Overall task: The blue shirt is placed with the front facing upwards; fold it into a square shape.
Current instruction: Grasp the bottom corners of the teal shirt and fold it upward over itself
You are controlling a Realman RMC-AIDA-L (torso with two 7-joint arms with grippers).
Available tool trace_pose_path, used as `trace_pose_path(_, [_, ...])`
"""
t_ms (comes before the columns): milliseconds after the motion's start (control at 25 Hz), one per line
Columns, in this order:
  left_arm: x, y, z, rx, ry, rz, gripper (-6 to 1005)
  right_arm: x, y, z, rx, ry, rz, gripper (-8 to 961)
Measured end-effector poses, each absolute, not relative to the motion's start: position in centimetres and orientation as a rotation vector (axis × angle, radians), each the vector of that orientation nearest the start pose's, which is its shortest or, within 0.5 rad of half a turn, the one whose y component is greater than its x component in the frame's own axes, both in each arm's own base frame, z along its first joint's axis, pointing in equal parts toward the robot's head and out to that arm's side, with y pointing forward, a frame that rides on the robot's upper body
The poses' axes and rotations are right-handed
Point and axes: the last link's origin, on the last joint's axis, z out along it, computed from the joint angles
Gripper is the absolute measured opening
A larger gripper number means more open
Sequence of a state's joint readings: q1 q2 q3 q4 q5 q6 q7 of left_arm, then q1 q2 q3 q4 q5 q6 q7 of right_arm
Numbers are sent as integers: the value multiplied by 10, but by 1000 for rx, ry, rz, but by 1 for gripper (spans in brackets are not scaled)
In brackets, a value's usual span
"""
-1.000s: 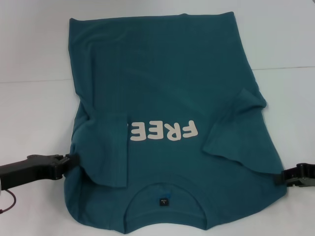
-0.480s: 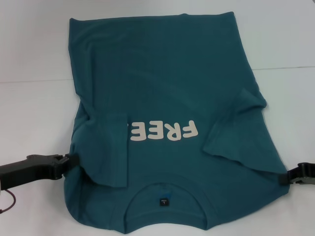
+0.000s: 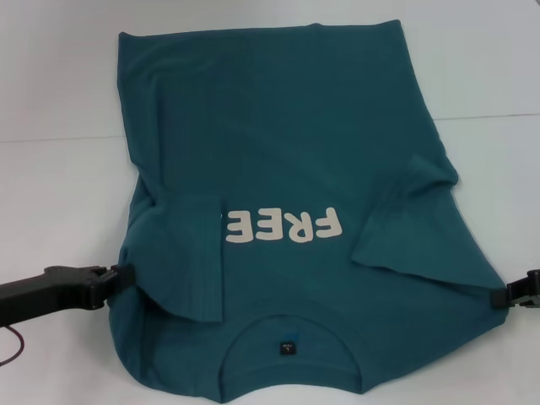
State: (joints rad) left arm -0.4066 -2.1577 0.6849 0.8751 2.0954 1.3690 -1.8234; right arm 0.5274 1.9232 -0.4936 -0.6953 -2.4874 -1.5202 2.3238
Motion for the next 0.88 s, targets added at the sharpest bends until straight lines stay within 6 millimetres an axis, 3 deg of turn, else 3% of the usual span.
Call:
trace_pose_path(400, [-295,315,13,-2437,-1224,-617,16,356,303,75,-2141,1901,325,43])
trace_pose_path(880, [-307,284,23,-2417,-1305,-659,17,358,263,73,-2199,1947,388,44])
